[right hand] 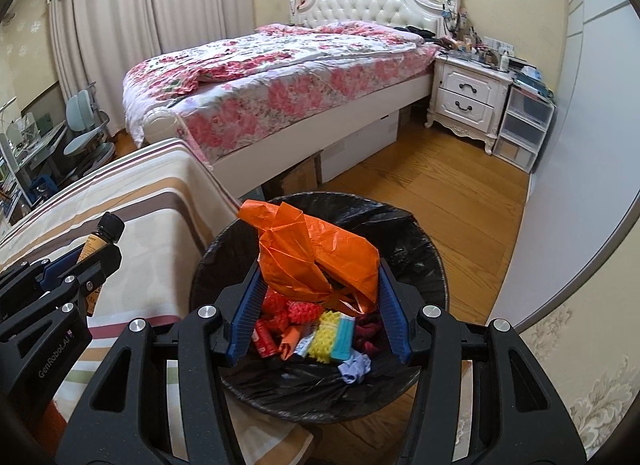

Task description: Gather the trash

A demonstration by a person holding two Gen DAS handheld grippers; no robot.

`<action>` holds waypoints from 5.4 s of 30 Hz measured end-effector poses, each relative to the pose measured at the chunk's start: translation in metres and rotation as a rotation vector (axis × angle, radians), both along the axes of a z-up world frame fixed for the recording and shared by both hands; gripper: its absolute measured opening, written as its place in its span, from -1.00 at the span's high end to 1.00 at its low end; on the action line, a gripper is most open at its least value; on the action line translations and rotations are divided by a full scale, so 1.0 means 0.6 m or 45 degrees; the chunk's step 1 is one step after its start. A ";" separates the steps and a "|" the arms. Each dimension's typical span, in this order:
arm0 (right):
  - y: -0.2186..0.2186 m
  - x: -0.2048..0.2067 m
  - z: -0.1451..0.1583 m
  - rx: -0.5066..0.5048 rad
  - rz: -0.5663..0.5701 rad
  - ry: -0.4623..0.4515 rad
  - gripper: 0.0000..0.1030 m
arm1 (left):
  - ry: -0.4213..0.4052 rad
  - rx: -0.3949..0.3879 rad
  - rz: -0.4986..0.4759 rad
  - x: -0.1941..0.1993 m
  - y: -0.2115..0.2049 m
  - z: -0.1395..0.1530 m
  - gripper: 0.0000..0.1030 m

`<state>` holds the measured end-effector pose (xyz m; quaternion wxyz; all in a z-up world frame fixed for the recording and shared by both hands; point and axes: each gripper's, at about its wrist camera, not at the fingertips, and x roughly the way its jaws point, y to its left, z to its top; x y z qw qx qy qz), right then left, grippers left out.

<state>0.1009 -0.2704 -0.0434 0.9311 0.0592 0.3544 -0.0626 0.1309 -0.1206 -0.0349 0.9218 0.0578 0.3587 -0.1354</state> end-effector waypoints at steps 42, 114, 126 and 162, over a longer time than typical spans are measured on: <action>-0.016 -0.056 0.020 -0.042 -0.141 -0.059 -0.56 | -0.122 0.039 0.074 -0.043 0.002 0.027 -0.50; 0.085 -0.201 0.076 -0.134 -0.040 -0.216 -0.68 | -0.204 -0.031 0.190 -0.191 0.114 0.055 -0.60; 0.085 -0.201 0.076 -0.135 -0.040 -0.217 -0.68 | -0.203 -0.031 0.189 -0.191 0.114 0.055 -0.60; 0.086 -0.202 0.077 -0.135 -0.039 -0.214 -0.68 | -0.210 -0.028 0.191 -0.194 0.112 0.052 -0.60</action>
